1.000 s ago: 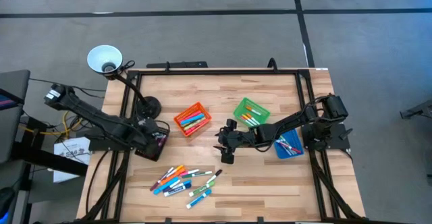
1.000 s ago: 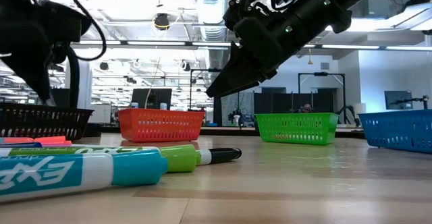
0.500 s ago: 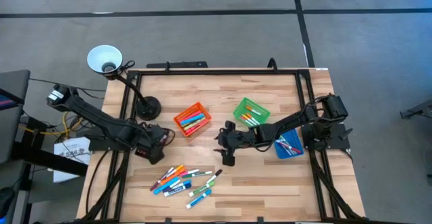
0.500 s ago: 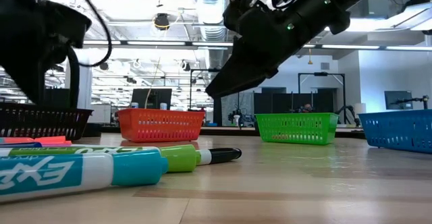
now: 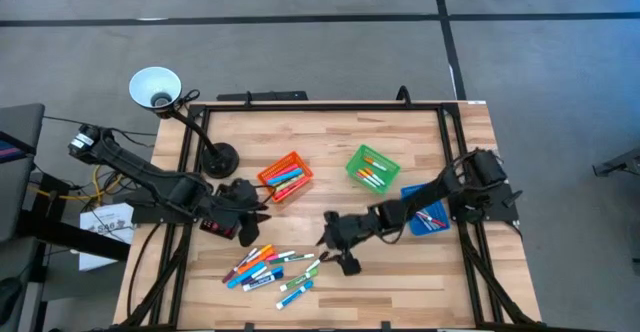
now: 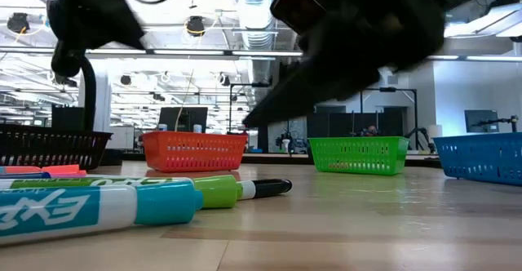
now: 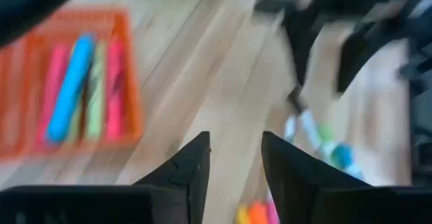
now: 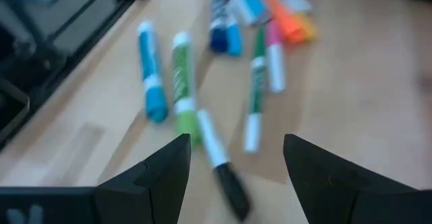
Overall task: Pick & Place Markers
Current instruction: Put the black pen into the green bin
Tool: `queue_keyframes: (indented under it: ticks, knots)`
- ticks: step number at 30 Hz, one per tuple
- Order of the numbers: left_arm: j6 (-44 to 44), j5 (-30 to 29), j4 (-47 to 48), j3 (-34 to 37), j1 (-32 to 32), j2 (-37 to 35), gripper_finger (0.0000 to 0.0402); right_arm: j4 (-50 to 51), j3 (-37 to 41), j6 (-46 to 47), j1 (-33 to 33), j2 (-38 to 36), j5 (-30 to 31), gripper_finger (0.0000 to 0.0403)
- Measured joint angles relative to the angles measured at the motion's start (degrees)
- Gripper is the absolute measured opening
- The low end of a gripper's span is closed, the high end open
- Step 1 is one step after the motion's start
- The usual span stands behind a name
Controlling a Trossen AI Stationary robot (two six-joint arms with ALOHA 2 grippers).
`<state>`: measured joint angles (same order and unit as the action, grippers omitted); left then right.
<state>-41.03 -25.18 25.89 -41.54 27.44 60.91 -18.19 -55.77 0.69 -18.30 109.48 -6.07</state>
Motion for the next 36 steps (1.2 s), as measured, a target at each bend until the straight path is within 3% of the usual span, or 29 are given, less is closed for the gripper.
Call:
queue_keyframes:
  ticks: [5,13,26,36]
  knots:
    - [6.50,-0.09,-13.98,3.32,-0.06,0.78,0.0124,-2.39,0.00,-5.63,-3.32,4.67,0.58,0.0228]
    - [6.11,-0.11,-18.43,8.79,-0.09,3.83,0.0120,-2.07,-0.03,-10.68,-4.03,6.05,9.97,0.0206]
    - [6.08,-0.10,-26.50,11.58,-0.11,11.96,0.0116,-2.88,0.00,-10.55,-0.50,6.05,9.06,0.0178]
    - [6.13,-0.77,-30.46,11.56,-0.11,12.35,0.0115,-0.74,0.00,-6.70,0.82,6.09,4.54,0.0157]
